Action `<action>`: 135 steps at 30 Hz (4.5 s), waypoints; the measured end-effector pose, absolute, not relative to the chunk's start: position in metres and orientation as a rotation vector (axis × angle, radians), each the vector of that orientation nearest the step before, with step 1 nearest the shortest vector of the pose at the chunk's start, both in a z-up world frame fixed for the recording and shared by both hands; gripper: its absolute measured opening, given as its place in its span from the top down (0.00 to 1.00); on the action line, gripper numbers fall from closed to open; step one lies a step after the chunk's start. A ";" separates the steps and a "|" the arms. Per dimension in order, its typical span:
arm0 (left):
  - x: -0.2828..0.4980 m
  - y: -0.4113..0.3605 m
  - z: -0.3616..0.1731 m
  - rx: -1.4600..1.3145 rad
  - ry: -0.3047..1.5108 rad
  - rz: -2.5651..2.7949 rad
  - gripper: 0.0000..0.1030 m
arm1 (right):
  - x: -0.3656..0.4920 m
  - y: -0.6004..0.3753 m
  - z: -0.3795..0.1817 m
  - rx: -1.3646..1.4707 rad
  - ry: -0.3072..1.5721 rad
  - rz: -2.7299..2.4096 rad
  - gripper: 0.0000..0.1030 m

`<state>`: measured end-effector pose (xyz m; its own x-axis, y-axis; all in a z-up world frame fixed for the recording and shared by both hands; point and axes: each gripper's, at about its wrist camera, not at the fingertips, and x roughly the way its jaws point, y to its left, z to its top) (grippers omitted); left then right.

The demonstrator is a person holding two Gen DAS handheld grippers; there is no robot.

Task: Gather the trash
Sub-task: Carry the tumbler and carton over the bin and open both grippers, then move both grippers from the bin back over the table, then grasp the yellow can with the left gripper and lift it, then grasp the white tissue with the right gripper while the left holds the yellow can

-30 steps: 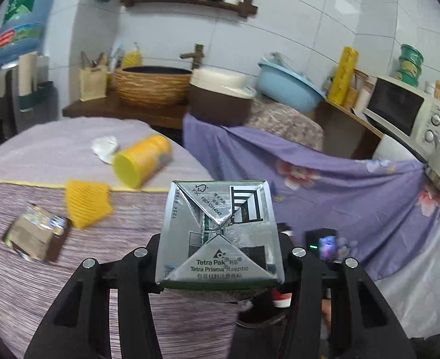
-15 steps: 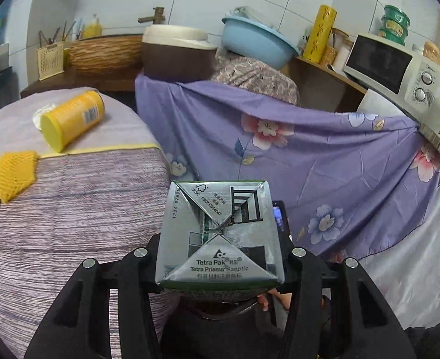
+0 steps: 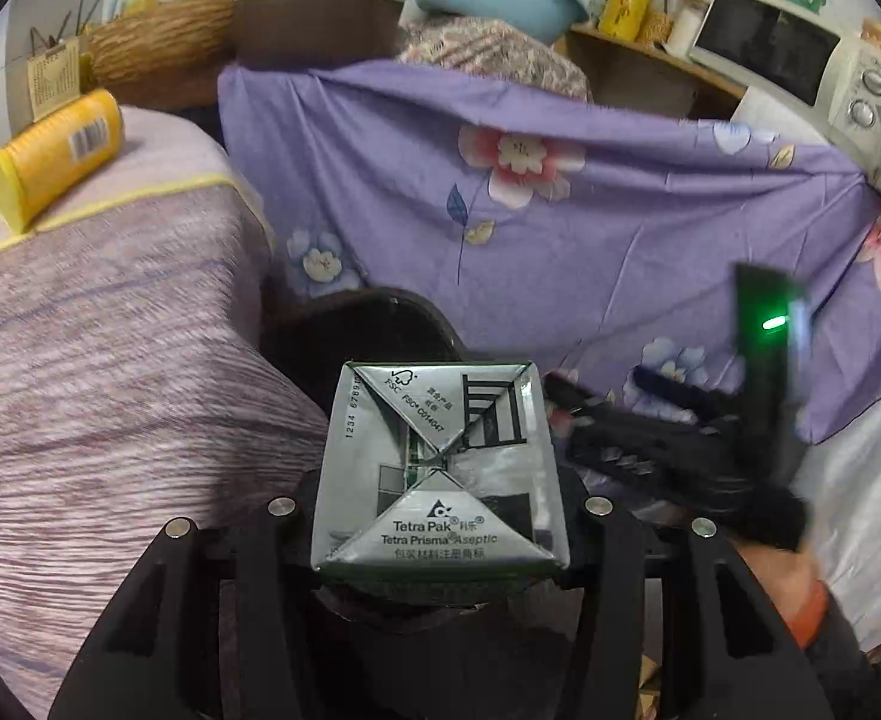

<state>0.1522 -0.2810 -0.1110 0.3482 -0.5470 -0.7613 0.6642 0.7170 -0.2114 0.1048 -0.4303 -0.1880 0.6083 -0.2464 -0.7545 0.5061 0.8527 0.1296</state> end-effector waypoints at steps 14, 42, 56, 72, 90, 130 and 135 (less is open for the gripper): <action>0.169 -0.329 -0.187 0.282 1.020 -0.785 0.52 | 0.047 -0.453 -0.182 0.397 0.769 -0.521 0.14; 0.109 -0.239 -0.063 0.201 0.741 -0.784 0.05 | 0.063 -0.421 -0.148 0.349 0.703 -0.436 0.14; 0.142 -0.096 -0.037 0.158 0.742 -0.442 0.05 | 0.154 -0.296 -0.098 0.244 0.708 0.010 0.13; 0.220 -0.037 -0.015 0.237 0.758 -0.390 0.05 | 0.240 -0.230 -0.056 0.197 0.718 0.161 0.13; 0.429 -0.181 -0.052 0.528 1.004 -0.532 0.05 | 0.243 -0.267 -0.082 0.172 0.788 0.120 0.08; 0.329 0.005 0.016 0.202 0.705 -0.319 0.37 | 0.436 -0.182 -0.070 -0.011 0.798 0.276 0.08; 0.325 0.026 0.010 0.175 0.709 -0.286 0.37 | 0.497 -0.148 -0.084 -0.052 0.860 0.276 0.10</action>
